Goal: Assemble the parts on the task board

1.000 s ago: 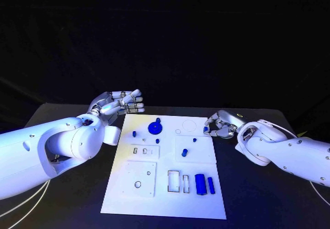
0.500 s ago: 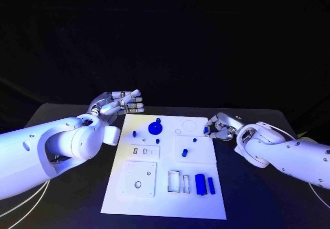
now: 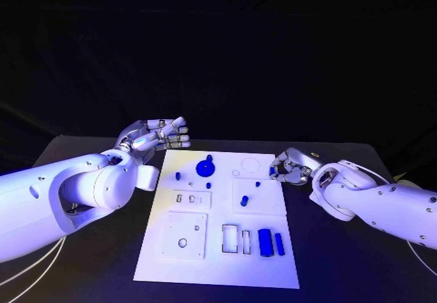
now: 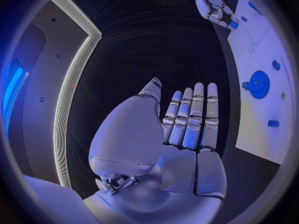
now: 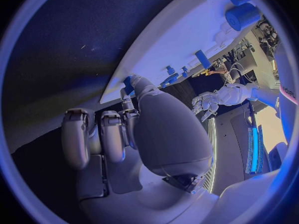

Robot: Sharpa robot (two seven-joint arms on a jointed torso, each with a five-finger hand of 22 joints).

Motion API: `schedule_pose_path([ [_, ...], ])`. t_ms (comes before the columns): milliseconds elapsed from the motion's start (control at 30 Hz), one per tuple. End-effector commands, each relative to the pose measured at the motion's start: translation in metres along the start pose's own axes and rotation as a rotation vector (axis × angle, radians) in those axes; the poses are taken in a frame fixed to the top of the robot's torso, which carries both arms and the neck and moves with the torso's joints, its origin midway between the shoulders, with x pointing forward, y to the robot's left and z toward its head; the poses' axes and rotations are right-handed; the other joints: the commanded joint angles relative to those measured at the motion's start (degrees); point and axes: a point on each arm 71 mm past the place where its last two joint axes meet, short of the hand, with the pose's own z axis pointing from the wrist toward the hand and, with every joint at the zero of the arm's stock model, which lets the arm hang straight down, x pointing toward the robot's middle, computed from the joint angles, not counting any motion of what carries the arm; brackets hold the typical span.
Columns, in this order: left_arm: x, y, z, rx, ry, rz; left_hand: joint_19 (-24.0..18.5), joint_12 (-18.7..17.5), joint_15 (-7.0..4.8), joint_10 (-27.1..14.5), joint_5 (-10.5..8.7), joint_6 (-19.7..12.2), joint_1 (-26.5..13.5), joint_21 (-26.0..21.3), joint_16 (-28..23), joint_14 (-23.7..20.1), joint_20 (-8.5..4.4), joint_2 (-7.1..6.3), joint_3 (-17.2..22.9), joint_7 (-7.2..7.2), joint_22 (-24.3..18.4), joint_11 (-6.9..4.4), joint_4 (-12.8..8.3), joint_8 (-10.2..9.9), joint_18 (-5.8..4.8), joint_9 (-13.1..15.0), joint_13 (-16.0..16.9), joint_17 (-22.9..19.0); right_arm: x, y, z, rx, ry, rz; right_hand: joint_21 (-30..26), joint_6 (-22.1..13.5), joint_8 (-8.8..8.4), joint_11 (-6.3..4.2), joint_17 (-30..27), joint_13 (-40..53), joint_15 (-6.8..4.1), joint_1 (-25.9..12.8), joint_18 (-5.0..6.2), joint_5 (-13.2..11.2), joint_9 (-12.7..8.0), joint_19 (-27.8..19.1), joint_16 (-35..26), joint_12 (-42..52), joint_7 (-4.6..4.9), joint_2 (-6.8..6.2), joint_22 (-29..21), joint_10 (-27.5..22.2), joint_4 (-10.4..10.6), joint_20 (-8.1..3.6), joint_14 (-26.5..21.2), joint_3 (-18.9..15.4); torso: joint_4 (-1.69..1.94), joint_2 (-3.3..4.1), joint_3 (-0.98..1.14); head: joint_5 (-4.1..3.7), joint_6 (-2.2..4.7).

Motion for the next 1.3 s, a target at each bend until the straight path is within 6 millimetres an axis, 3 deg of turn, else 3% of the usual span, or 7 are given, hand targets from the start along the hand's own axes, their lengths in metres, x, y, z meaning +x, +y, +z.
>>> schedule_pose_path([
  [33,0.001,-0.001,0.000,0.007,0.011,-0.002,-0.49,-0.23,0.00,-0.13,-0.19,0.21,0.58,0.39,-0.30,0.32,0.09,0.00,-0.16,0.38,0.08,0.17,-0.03,-0.31,0.66,0.03,0.00,0.07,0.001,0.000,0.000,0.004,0.001,0.006,0.45,0.43,0.37,-0.14,14.30,7.13,-0.48,-0.76,-0.81,-0.23,0.06,1.34,0.34,0.39,-0.09,0.05,9.61,0.42,0.14,-0.29,5.79,0.45,0.04,-0.01,0.00,-0.01,-0.03],
  [333,0.001,-0.001,0.000,0.006,0.010,-0.002,-0.50,-0.24,0.00,-0.12,-0.19,0.21,0.63,0.40,-0.32,0.33,0.09,0.04,-0.14,0.38,0.08,0.17,-0.06,-0.32,0.66,0.03,0.00,0.08,0.000,0.001,0.000,0.024,-0.019,0.047,0.64,1.88,0.92,-0.77,14.38,7.43,-0.99,-0.45,-0.87,0.34,0.37,1.52,0.37,0.60,-0.81,0.98,9.87,0.70,-0.38,-0.68,5.81,2.44,0.02,0.00,0.01,0.00,-0.14],
  [500,0.000,-0.001,0.001,0.005,0.008,-0.001,-0.54,-0.26,-0.02,-0.09,-0.20,0.28,1.45,0.50,-0.52,0.43,0.10,0.10,-0.02,0.33,0.08,0.14,-0.62,-0.44,0.67,0.03,0.00,0.17,-0.001,0.000,0.000,0.069,-0.027,0.143,1.07,2.40,1.06,-1.03,14.67,7.65,-1.29,0.53,-1.01,-1.48,0.59,1.90,0.49,0.73,-1.03,1.88,10.36,0.91,-1.72,-1.04,5.88,4.74,-0.01,-0.11,0.01,0.03,-0.29],
  [700,-0.002,-0.001,0.002,0.004,0.003,0.001,-0.58,-0.28,-0.04,-0.06,-0.20,0.33,2.08,0.58,-0.68,0.52,0.09,0.15,0.04,0.30,0.09,0.12,-1.05,-0.53,0.67,0.04,0.00,0.25,-0.006,0.011,0.001,0.082,-0.032,0.213,1.20,2.69,1.16,-1.07,14.76,7.73,-1.33,0.12,-1.06,-0.40,0.77,2.01,0.52,0.75,-1.08,1.92,10.52,0.98,-2.27,-1.13,5.90,5.84,0.01,-0.21,-0.02,0.07,-0.33],
  [967,-0.003,0.000,0.003,0.003,-0.001,0.002,-0.61,-0.29,-0.05,-0.03,-0.34,0.38,2.45,0.65,-0.80,0.58,0.09,0.16,0.06,0.28,0.09,0.10,-1.33,-0.59,0.67,0.04,0.00,0.30,-0.014,0.057,0.004,0.014,-0.014,0.230,1.32,2.90,1.24,-1.12,14.86,7.75,-1.37,-0.95,-1.10,0.39,0.98,2.11,0.56,0.73,-1.16,1.76,10.68,1.01,-2.32,-1.18,5.93,6.36,0.14,-0.65,-0.25,0.41,-0.50],
  [1200,0.000,0.001,0.006,0.001,0.006,0.000,-0.62,-0.28,-0.06,-0.02,-0.36,0.40,2.55,0.66,-0.83,0.60,0.09,0.19,0.08,0.27,0.09,0.09,-1.40,-0.60,0.67,0.04,0.00,0.32,-0.001,0.100,0.011,-0.042,0.048,0.202,1.55,2.83,1.18,-1.19,14.96,7.90,-1.41,-2.94,-1.18,1.55,1.17,2.32,0.60,0.84,-1.24,1.62,10.95,1.16,-1.77,-1.21,5.95,6.67,0.50,-0.93,-0.52,0.81,-0.75],
  [1300,0.002,0.003,0.008,-0.001,0.010,-0.001,-0.62,-0.28,-0.06,-0.02,-0.36,0.40,2.55,0.66,-0.83,0.60,0.09,0.19,0.08,0.27,0.09,0.09,-1.40,-0.61,0.67,0.04,0.00,0.32,0.007,0.118,0.015,-0.066,0.072,0.186,1.60,2.80,1.17,-1.21,14.98,8.02,-1.44,-3.38,-1.19,2.03,1.23,2.37,0.61,0.93,-1.27,1.51,11.01,1.25,-1.71,-1.23,5.95,6.76,0.53,-0.89,-0.52,0.97,-0.73],
])
